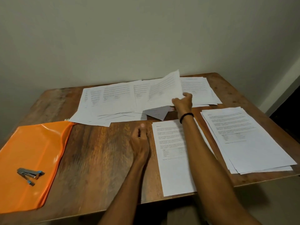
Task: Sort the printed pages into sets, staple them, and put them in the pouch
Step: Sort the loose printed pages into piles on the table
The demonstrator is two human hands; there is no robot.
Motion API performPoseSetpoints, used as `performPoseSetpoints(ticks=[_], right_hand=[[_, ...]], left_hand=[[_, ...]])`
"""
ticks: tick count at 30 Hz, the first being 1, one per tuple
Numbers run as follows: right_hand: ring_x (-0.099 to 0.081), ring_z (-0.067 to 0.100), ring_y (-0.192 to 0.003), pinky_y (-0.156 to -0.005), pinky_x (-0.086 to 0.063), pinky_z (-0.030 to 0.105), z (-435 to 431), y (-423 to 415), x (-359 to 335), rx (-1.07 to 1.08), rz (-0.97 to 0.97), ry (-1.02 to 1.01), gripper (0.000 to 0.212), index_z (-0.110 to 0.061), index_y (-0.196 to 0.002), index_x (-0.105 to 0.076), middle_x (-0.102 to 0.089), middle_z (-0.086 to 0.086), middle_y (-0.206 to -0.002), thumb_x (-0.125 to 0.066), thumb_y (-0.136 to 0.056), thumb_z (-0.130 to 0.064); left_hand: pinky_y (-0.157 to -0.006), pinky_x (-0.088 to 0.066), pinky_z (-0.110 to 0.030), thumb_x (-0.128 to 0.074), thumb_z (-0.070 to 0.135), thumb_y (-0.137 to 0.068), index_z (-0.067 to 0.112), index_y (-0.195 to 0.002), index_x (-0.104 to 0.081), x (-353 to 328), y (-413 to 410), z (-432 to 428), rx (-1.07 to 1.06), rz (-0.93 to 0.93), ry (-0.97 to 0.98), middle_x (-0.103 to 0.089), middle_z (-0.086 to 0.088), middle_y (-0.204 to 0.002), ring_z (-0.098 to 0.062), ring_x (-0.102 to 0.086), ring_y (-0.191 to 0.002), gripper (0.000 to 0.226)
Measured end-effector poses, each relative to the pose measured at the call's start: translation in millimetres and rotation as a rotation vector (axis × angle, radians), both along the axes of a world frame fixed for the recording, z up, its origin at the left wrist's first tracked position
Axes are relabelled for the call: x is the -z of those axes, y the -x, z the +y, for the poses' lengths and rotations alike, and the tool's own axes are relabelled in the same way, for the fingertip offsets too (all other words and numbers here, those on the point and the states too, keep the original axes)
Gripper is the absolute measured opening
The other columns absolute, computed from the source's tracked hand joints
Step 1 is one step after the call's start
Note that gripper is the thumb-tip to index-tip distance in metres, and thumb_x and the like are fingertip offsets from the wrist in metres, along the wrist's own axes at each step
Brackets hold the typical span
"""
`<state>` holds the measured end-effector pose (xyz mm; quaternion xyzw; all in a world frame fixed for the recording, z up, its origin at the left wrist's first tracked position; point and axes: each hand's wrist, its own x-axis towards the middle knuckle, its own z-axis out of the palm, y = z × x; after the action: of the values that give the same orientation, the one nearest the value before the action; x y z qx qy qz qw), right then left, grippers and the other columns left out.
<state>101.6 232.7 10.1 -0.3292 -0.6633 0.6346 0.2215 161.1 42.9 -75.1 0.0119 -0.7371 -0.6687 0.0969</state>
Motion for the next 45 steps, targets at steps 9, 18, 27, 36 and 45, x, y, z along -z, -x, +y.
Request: performPoseSetpoints(ticks=[9, 18, 27, 36, 45], right_hand=[[-0.061, 0.024, -0.084, -0.063, -0.052, 0.027, 29, -172, 4, -0.355, -0.632, -0.317, 0.036, -0.006, -0.111, -0.056, -0.06, 0.009, -0.095, -0.078, -0.084, -0.015], [-0.056, 0.035, -0.112, -0.096, -0.049, 0.045, 6, -203, 21, -0.154, -0.788, -0.779, 0.044, -0.013, -0.125, -0.053, -0.057, 0.017, -0.122, -0.071, -0.09, -0.032], [-0.001, 0.038, -0.153, -0.123, -0.002, 0.054, -39, -174, 83, -0.302, -0.682, -0.902, 0.075, -0.019, -0.158, -0.016, -0.006, 0.02, -0.166, -0.038, -0.1, -0.06], [-0.035, 0.04, -0.14, -0.117, -0.028, 0.05, -33, -144, 63, -0.189, -0.603, -0.89, 0.058, -0.011, -0.14, -0.049, -0.045, 0.023, -0.146, -0.061, -0.095, -0.046], [-0.062, 0.038, -0.107, -0.073, -0.043, 0.032, -47, 9, 44, -0.261, -0.362, -0.625, 0.026, -0.007, -0.1, -0.062, -0.066, 0.018, -0.107, -0.061, -0.096, -0.033]], left_hand=[[-0.089, -0.056, -0.026, -0.063, 0.036, -0.098, 0.031, -0.12, -0.055, -8, -9, -10, 0.231, -0.042, 0.009, -0.063, 0.017, -0.095, 0.005, -0.063, -0.089, 0.024], [-0.075, -0.039, 0.005, -0.063, 0.008, -0.094, 0.011, -0.134, -0.061, -5, -16, -3, 0.427, 0.15, 0.475, -0.064, -0.004, -0.128, -0.004, -0.058, -0.098, 0.04], [-0.071, -0.058, -0.032, -0.059, 0.031, -0.084, 0.012, -0.114, -0.071, 2, -16, 0, 0.405, 0.144, 0.543, -0.069, -0.001, -0.09, -0.012, -0.062, -0.074, 0.038], [-0.063, -0.039, -0.016, -0.058, 0.042, -0.079, 0.017, -0.086, -0.069, 12, -8, 4, 0.29, 0.131, 0.532, -0.058, -0.003, -0.086, -0.013, -0.056, -0.078, 0.028], [-0.066, -0.047, -0.008, -0.069, 0.018, -0.087, 0.017, -0.111, -0.064, 8, 0, -2, 0.043, 0.024, 0.151, -0.061, -0.002, -0.111, -0.006, -0.061, -0.085, 0.024]])
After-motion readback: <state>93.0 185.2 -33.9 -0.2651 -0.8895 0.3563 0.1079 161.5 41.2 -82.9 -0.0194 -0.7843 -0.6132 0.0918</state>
